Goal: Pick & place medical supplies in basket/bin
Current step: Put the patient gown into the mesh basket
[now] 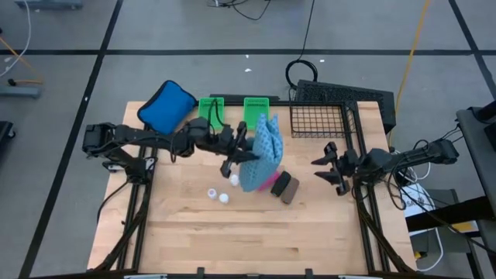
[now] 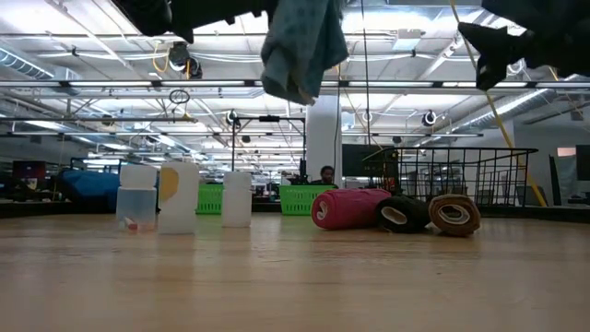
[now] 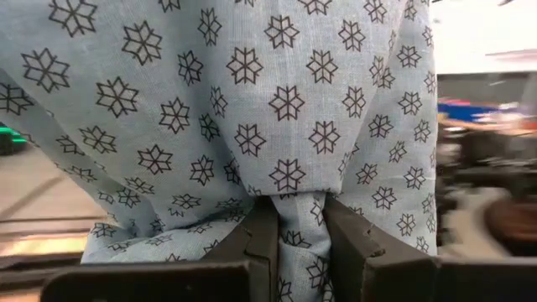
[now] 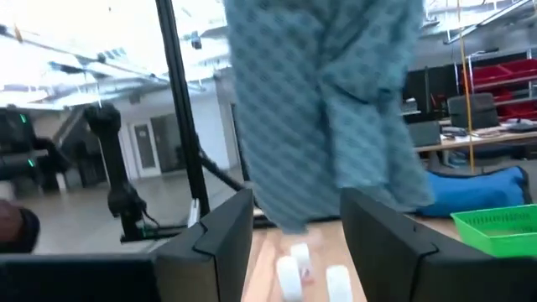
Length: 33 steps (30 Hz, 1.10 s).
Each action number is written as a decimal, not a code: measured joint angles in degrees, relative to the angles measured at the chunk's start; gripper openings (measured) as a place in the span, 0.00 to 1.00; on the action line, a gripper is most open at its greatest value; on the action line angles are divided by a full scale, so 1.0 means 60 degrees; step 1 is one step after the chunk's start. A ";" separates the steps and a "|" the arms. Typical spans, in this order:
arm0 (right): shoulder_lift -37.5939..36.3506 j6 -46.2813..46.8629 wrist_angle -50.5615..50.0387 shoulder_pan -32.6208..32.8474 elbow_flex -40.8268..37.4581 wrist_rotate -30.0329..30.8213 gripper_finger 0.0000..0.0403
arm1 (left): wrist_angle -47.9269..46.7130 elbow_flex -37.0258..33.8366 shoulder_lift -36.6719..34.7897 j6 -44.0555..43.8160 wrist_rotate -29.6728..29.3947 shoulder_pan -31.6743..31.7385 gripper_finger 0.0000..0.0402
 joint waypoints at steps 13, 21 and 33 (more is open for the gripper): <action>0.2276 -0.0945 0.1620 0.0001 0.0609 0.3049 0.52 | -0.0394 0.0000 0.0007 0.3912 -0.4405 0.0047 0.14; 0.6175 -0.3533 0.2783 -0.0135 0.3199 0.3049 0.88 | 0.0197 0.0011 0.0007 0.4695 -0.4951 0.0036 0.14; 0.9680 -0.3676 0.5631 -0.1840 0.5817 0.2332 0.97 | 0.0696 0.0011 0.0095 0.5284 -0.5726 0.0118 0.14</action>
